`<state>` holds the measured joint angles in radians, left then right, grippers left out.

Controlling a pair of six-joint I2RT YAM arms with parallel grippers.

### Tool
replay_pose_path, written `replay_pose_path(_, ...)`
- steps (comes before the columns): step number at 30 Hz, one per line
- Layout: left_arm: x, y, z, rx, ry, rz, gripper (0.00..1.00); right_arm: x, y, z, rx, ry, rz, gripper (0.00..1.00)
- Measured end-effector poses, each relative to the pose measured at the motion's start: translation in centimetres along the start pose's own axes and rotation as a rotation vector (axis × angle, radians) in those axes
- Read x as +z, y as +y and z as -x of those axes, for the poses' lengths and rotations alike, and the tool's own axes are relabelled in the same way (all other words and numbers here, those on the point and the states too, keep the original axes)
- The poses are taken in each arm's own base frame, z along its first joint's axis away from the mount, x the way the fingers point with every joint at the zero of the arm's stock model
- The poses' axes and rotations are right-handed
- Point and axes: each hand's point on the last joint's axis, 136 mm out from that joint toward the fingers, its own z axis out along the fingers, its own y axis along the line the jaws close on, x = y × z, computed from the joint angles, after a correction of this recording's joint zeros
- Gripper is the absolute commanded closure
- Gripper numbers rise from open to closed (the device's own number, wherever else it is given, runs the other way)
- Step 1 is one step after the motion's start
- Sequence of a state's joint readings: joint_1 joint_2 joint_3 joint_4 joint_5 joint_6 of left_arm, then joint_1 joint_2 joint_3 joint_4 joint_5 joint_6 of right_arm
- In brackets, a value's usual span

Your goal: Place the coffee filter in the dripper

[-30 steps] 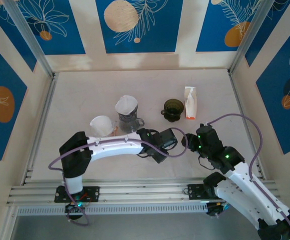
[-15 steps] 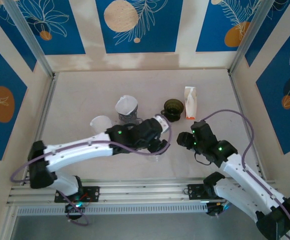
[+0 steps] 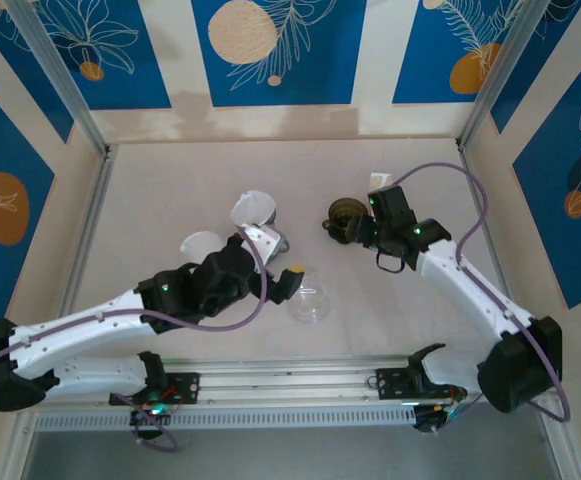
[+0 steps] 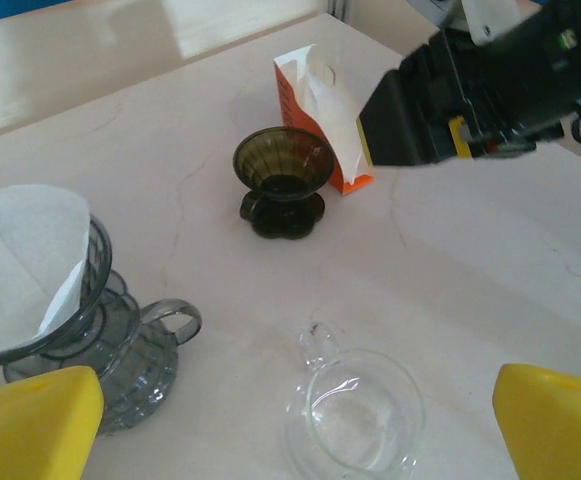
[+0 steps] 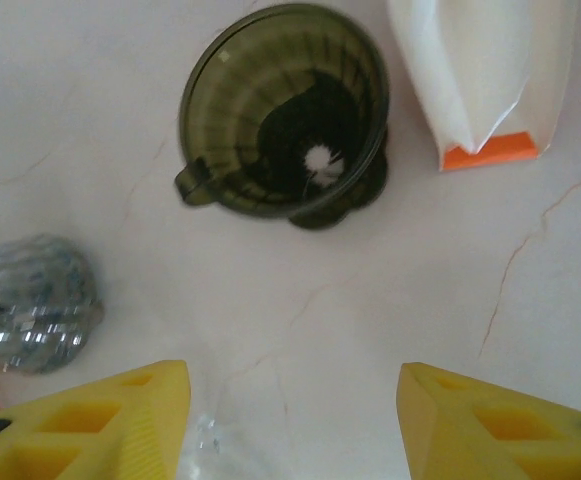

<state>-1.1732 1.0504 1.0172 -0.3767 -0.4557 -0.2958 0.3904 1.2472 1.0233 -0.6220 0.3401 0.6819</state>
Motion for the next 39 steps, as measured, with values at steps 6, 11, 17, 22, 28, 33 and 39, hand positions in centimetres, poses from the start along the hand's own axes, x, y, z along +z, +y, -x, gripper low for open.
replay_pose_path(6,-0.5,1.0,-1.0,-0.003,-0.034,0.016,0.0,2.9,-1.7,2.9,0.084,0.019,-0.059,0.44)
replay_pose_path(11,-1.3,1.8,-1.6,-0.02,-0.076,0.021,0.0,5.4,-1.6,3.8,0.132,0.056,-0.061,0.46)
replay_pose_path(17,-2.0,2.3,-1.6,-0.037,-0.118,0.025,0.0,8.9,-1.4,3.0,0.209,0.127,-0.071,0.46)
replay_pose_path(22,-2.0,2.3,-1.3,-0.044,-0.132,0.021,0.0,10.8,-1.4,2.9,0.263,0.152,-0.091,0.48)
replay_pose_path(28,-2.1,2.4,-1.3,-0.046,-0.137,0.026,0.0,12.1,-1.4,2.6,0.301,0.172,-0.103,0.6)
replay_pose_path(33,-2.1,2.5,-1.4,-0.047,-0.138,0.028,0.0,12.7,-1.6,2.1,0.306,0.19,-0.115,0.75)
replay_pose_path(39,-2.1,2.5,-1.4,-0.047,-0.139,0.029,0.0,12.8,-0.8,2.2,0.313,0.19,-0.084,0.94)
